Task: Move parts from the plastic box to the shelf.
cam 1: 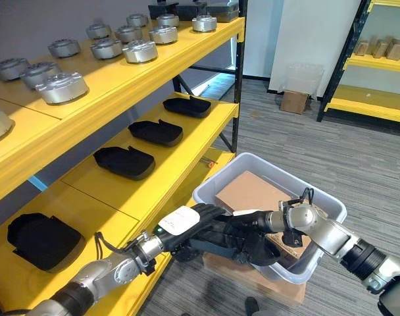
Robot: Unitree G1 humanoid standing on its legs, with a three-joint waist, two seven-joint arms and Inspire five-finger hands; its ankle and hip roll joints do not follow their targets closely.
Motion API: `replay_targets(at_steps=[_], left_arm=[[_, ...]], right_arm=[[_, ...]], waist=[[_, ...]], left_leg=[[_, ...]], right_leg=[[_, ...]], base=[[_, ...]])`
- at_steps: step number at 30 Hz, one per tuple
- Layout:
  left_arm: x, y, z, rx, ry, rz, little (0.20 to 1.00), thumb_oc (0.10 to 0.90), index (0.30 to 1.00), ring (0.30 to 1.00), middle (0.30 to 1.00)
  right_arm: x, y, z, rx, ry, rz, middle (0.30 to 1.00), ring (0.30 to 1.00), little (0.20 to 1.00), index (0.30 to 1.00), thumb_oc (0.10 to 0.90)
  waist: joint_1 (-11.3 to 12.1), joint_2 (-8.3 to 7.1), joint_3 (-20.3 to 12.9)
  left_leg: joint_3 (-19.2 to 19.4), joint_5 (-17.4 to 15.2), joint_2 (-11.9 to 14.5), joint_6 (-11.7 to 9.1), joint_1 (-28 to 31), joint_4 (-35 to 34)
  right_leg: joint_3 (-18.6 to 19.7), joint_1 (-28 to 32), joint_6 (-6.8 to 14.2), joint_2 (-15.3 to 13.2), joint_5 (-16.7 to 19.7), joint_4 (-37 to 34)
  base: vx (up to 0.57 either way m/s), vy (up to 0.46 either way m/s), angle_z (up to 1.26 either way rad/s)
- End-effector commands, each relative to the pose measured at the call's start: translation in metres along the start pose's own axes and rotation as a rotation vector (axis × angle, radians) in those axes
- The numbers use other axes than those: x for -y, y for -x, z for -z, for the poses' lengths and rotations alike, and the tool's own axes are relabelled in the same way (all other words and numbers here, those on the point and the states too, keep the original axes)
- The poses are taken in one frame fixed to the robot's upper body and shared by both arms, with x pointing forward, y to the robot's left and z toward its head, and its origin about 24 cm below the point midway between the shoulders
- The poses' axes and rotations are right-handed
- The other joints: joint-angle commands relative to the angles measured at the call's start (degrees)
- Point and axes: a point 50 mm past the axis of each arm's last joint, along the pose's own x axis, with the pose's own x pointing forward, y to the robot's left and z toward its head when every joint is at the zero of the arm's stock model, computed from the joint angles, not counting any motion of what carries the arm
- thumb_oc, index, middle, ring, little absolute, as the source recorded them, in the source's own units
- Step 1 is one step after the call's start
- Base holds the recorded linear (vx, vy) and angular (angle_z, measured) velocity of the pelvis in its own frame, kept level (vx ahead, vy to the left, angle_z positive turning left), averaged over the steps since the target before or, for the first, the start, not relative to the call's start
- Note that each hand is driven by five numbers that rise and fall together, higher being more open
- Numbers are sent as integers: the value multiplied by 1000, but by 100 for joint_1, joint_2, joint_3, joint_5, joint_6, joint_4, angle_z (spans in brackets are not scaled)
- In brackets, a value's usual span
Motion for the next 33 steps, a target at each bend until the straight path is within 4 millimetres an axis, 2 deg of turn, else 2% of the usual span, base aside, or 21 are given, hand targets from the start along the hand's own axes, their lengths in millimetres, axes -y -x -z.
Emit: replay_targets(at_steps=[1,11,21,33], left_arm=[[-57,2,29,-83,-119,-235,1000,900,1000,1000,1000],[-65,2,30,-75,-144,-233,1000,900,1000,1000,1000],[-64,5,30,-62,-154,-219,1000,900,1000,1000,1000],[-60,4,33,-83,-170,-216,1000,900,1000,1000,1000]], right_arm=[[11,5,-56,252,137,-11,300,300,300,300,400],[14,9,-56,245,123,15,300,300,300,300,400],[18,20,-55,255,129,21,300,300,300,300,400],[15,23,-63,287,158,-42,300,300,300,300,400]], waist=[[143,-136,-185],[146,-162,-176],[92,-171,-190],[77,-169,-227]], left_leg=[[161,-1047,-191,215,512,12],[139,-1048,-199,220,490,8],[194,-1043,-197,214,491,19],[194,-1042,-209,214,494,19]], right_leg=[[-57,88,294,-122,-455,47],[-37,69,289,-118,-439,46],[18,55,287,-101,-426,43],[40,60,277,-74,-434,52]], base=[[0,0,0],[0,0,0],[0,0,0],[0,0,0]])
